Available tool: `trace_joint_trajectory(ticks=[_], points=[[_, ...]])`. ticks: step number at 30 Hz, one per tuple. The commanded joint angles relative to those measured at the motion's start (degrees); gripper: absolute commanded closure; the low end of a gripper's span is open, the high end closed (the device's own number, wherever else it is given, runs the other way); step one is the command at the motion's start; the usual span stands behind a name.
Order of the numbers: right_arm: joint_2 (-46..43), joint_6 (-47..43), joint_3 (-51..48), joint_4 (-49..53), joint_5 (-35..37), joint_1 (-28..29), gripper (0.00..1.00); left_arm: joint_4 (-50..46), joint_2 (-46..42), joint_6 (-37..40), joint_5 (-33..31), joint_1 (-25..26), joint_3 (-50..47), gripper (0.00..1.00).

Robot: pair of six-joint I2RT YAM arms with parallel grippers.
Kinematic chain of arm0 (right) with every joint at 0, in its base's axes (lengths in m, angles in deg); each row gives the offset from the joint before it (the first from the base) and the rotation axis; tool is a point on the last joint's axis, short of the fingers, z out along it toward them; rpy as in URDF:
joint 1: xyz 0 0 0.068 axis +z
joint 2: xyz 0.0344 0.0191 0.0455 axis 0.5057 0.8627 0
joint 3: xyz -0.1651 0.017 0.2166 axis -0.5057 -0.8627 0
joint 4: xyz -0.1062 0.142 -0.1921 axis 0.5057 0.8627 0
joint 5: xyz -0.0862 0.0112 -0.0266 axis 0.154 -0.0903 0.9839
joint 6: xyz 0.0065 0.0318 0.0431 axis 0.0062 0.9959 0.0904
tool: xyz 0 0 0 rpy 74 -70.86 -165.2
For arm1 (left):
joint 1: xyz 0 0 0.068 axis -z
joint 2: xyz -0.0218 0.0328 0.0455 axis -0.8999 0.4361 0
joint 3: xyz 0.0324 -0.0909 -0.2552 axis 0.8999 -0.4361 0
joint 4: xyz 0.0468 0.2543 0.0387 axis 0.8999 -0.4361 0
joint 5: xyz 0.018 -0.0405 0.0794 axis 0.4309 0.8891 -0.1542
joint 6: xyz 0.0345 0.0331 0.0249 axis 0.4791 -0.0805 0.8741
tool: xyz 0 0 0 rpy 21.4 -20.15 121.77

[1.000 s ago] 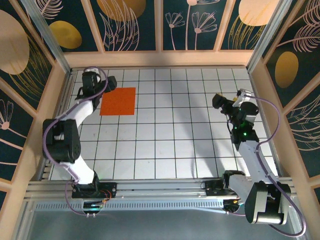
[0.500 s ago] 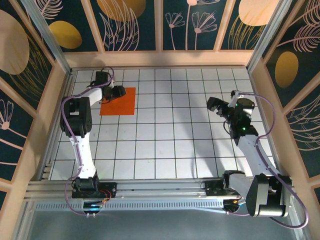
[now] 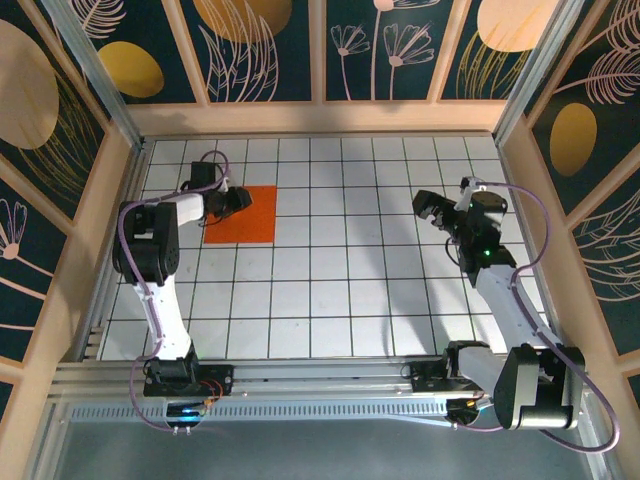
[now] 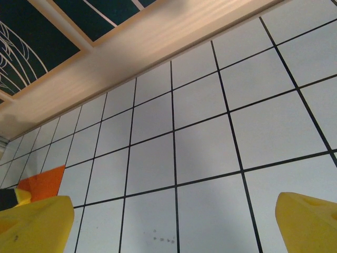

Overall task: Fold a paper plane with a square sheet of paper (fold left side to right side)
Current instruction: Move the square sheet of paper to the center of the table.

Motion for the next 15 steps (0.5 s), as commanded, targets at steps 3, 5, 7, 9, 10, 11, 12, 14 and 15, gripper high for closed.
trace_joint_trajectory(ticks=[3,5,7,9,10,11,12,14,15], points=[[1.0,1.0,2.1,1.6,2.3,1.0,0.02,1.2,-3.3,-8.3,-0.9,5.1,-10.6,0.68],[1.2,1.0,2.3,1.9,2.8,1.3,0.02,5.3,-5.3,-12.1,-0.4,6.6,-15.2,0.7],[1.5,1.1,2.4,2.1,3.4,1.4,0.02,9.5,-7.2,-16.2,-0.4,8.5,-19.5,0.71],[1.8,1.2,2.4,2.1,3.7,1.6,0.02,12.0,-8.8,-19.0,-1.5,11.2,-22.4,0.71],[2.0,1.4,2.4,2.1,3.6,1.6,0.02,12.7,-9.4,-20.3,-2.1,12.8,-23.4,0.71],[2.2,1.4,2.3,2.0,3.6,1.7,0.02,13.5,-9.9,-21.5,-2.6,14.2,-24.3,0.71],[2.3,1.4,2.4,1.9,3.7,1.8,0.03,14.5,-10.2,-22.9,-3.0,15.8,-25.2,0.71],[2.8,1.5,2.5,1.8,3.8,2.0,0.03,15.7,-10.9,-25.2,-4.3,18.8,-26.4,0.74],[3.0,1.5,2.4,1.8,3.8,2.1,0.03,16.1,-11.2,-26.5,-5.4,20.4,-26.9,0.75]])
